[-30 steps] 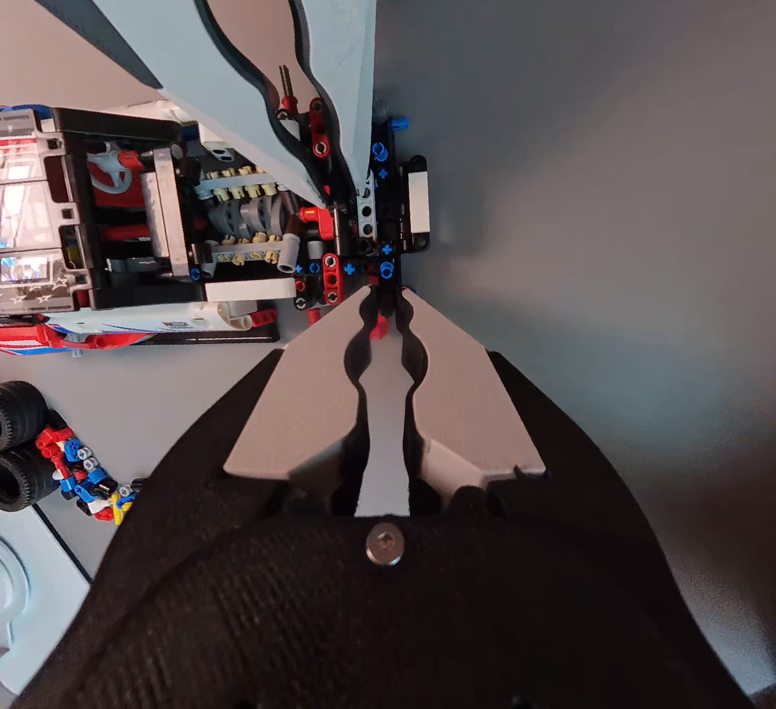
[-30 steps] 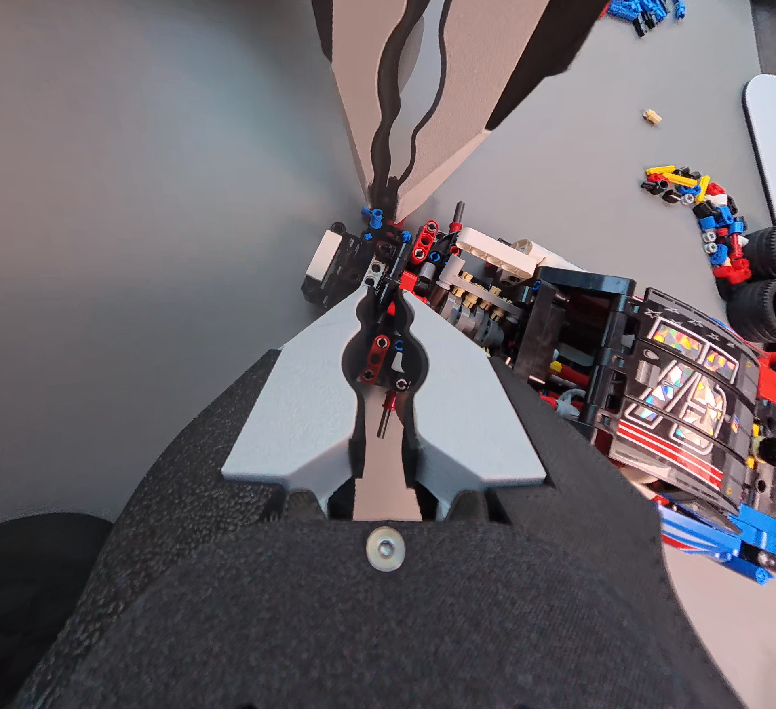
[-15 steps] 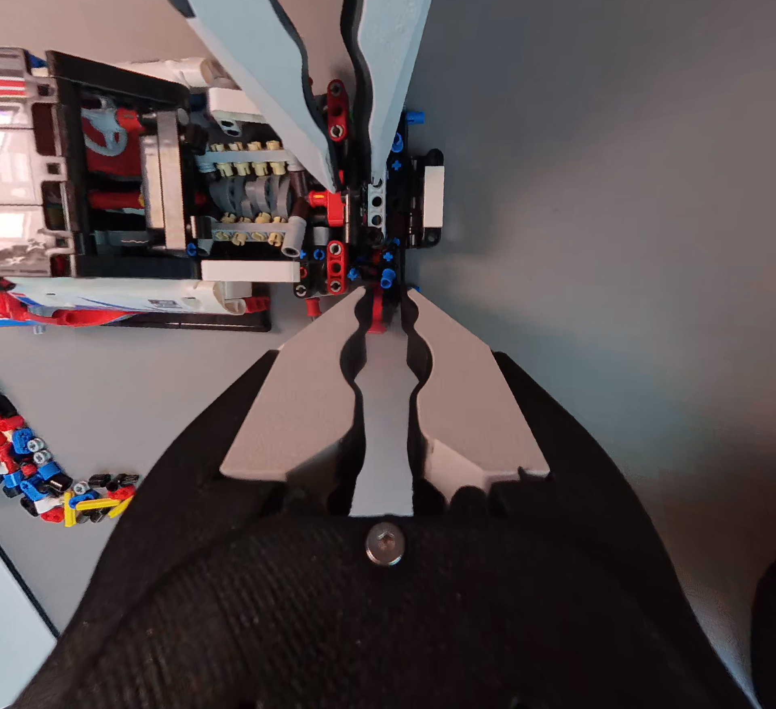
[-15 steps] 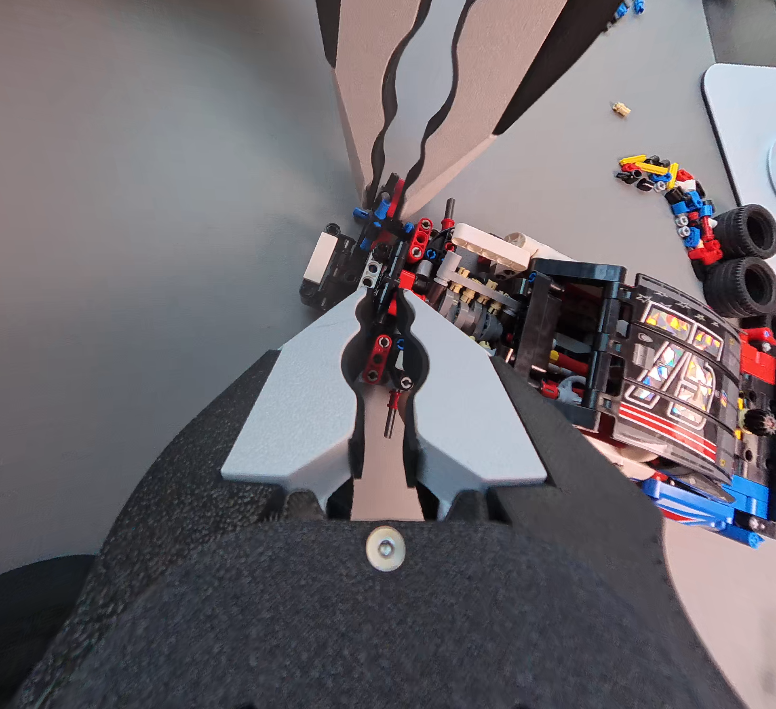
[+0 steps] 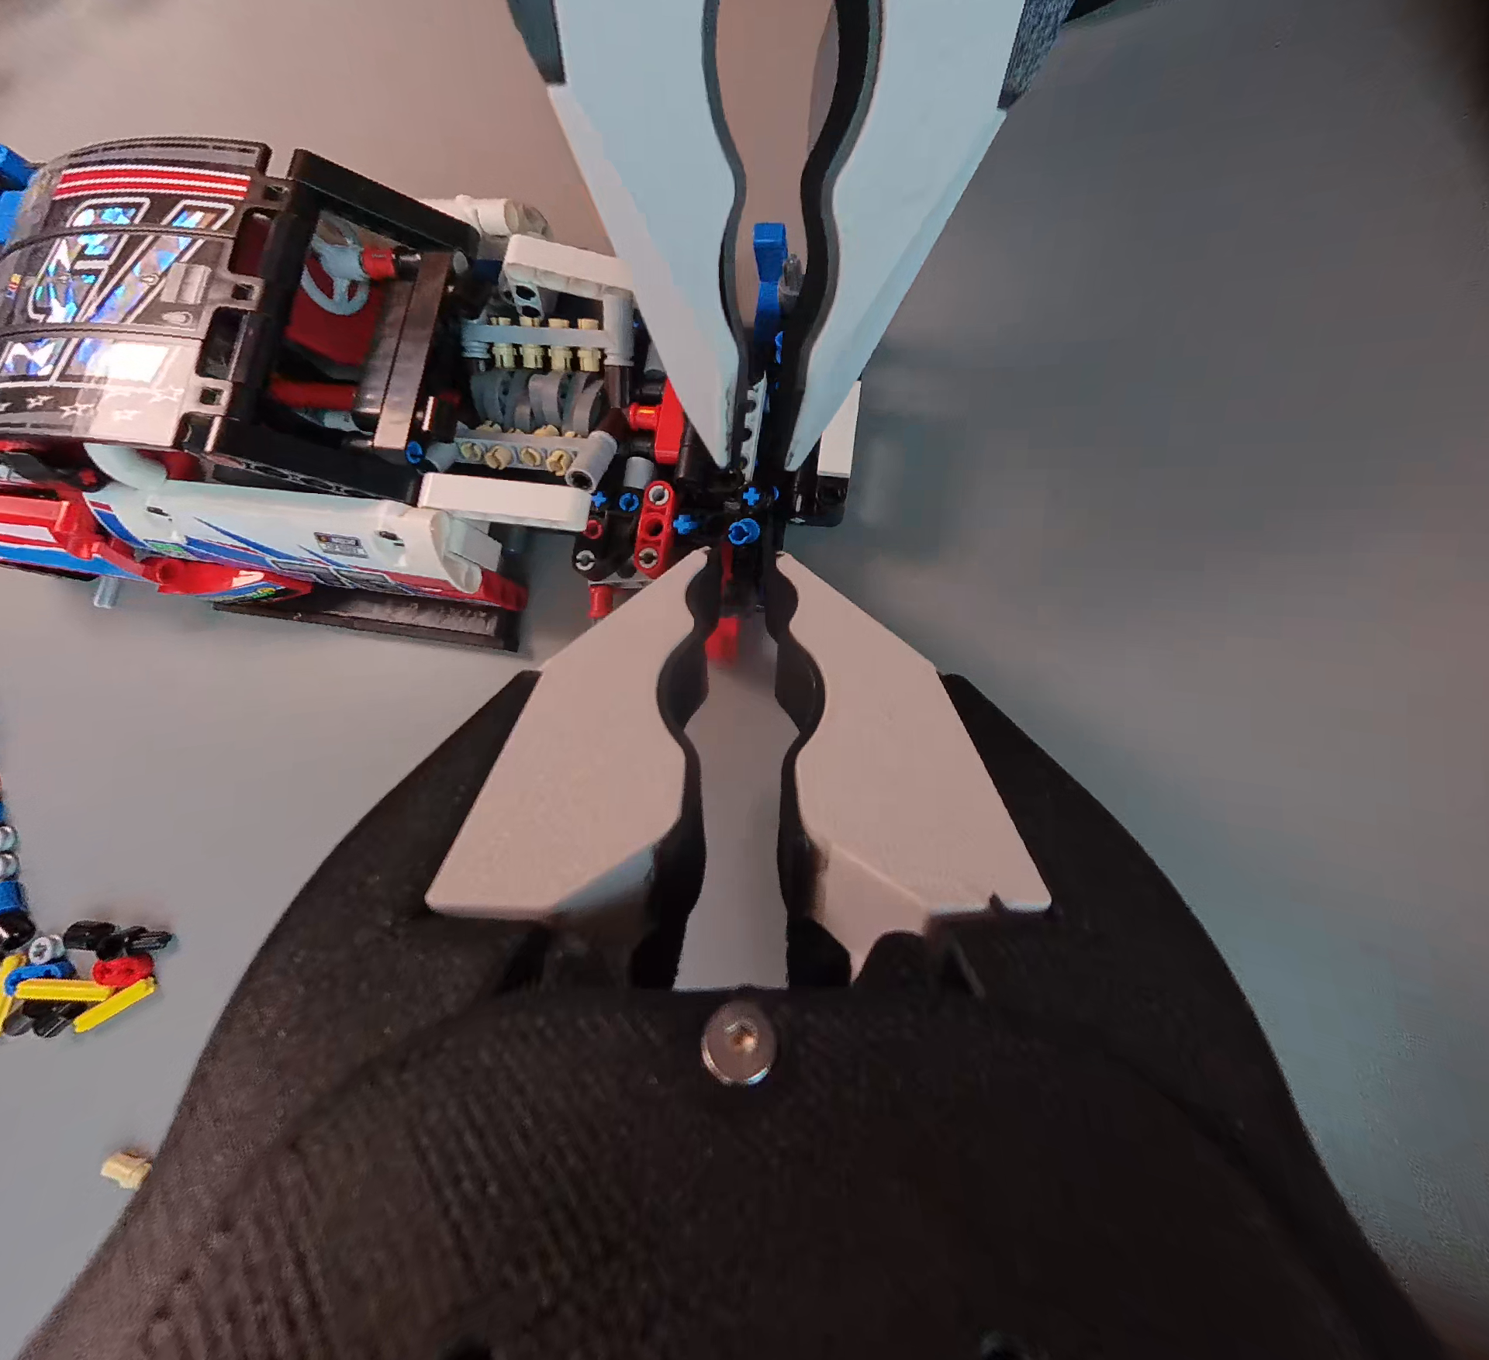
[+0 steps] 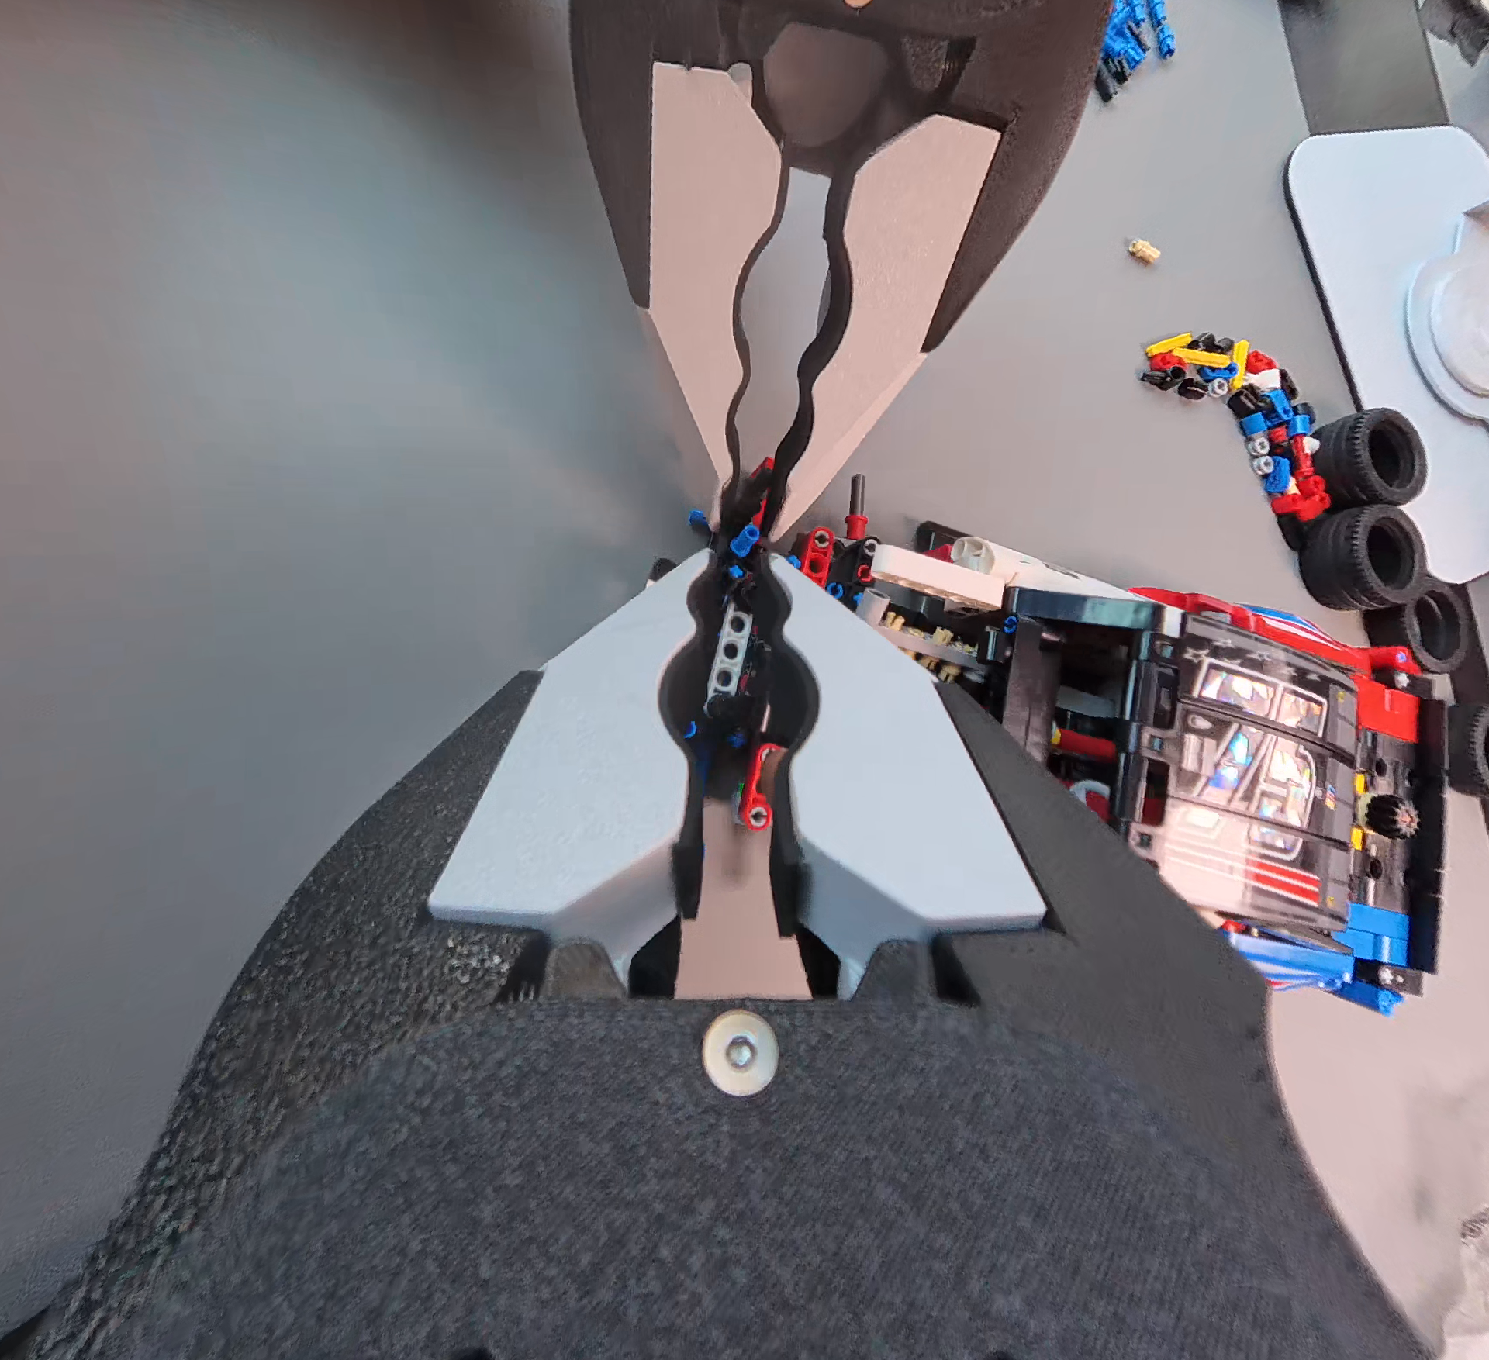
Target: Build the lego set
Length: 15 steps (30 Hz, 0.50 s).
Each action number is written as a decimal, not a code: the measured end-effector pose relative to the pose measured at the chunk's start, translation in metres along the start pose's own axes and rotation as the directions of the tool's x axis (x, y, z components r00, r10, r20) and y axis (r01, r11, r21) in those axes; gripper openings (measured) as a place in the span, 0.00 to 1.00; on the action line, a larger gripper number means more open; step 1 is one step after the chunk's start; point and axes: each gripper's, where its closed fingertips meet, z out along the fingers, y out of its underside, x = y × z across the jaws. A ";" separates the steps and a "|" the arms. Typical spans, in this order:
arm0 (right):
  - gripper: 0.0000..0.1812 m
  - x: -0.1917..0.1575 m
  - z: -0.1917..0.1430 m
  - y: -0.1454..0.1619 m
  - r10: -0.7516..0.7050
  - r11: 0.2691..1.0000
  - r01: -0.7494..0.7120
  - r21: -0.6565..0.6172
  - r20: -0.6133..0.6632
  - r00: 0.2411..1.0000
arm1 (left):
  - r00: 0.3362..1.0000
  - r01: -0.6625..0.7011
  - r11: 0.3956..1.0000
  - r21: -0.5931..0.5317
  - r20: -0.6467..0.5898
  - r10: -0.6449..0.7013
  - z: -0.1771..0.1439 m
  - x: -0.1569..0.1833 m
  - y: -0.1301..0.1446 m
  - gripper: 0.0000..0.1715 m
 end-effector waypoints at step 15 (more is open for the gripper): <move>0.00 -0.005 0.017 0.014 0.088 0.989 -0.087 -0.117 0.004 0.996 | 0.999 -0.029 0.992 0.123 -0.009 0.031 0.000 0.006 -0.006 0.11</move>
